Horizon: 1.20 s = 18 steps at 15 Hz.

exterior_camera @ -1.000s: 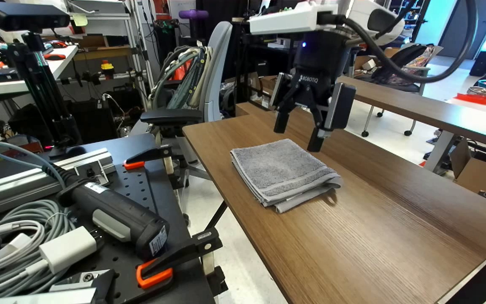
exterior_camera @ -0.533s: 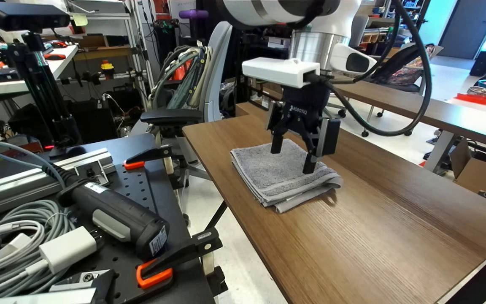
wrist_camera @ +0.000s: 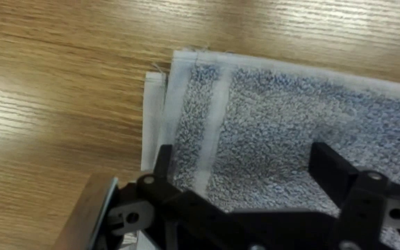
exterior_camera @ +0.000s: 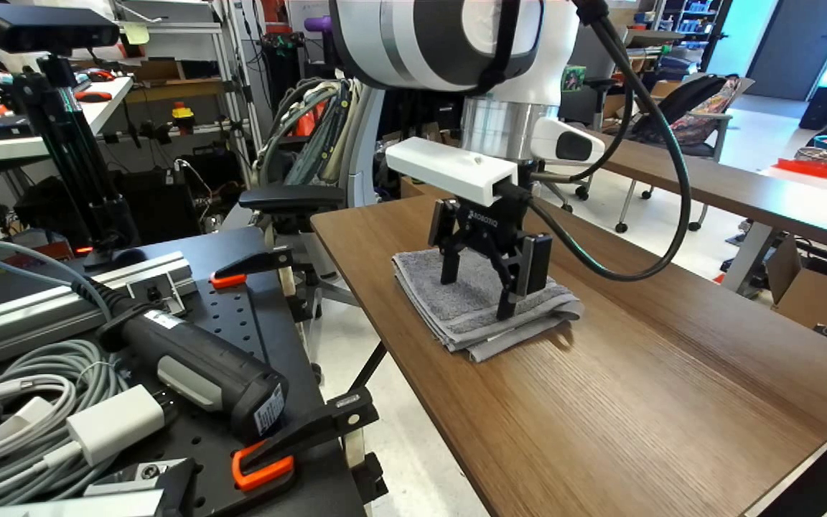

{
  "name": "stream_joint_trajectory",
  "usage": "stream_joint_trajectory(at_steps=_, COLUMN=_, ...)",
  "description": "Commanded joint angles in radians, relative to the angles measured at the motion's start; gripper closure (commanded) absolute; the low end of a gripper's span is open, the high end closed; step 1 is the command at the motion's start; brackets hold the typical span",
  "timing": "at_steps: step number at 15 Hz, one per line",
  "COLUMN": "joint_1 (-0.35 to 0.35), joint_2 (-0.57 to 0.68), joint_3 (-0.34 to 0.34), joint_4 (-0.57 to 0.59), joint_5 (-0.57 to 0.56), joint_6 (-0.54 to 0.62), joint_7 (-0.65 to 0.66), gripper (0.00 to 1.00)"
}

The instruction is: Push the towel to the right

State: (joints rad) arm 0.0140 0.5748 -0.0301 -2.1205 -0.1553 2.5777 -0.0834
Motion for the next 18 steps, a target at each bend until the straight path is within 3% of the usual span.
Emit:
stream_joint_trajectory(at_steps=1, joint_1=-0.013, joint_2=0.004, joint_3=0.008, joint_4=-0.032, joint_5=-0.015, joint_6=0.054, joint_7=-0.048, gripper=0.00)
stream_joint_trajectory(at_steps=11, joint_1=-0.008, joint_2=0.029, joint_3=0.018, joint_4=0.021, joint_5=-0.013, joint_6=-0.020, joint_7=-0.107, gripper=0.00)
stream_joint_trajectory(at_steps=18, joint_1=0.010, joint_2=0.098, joint_3=0.038, joint_4=0.181, joint_5=-0.002, joint_6=-0.128, joint_7=-0.086, gripper=0.00)
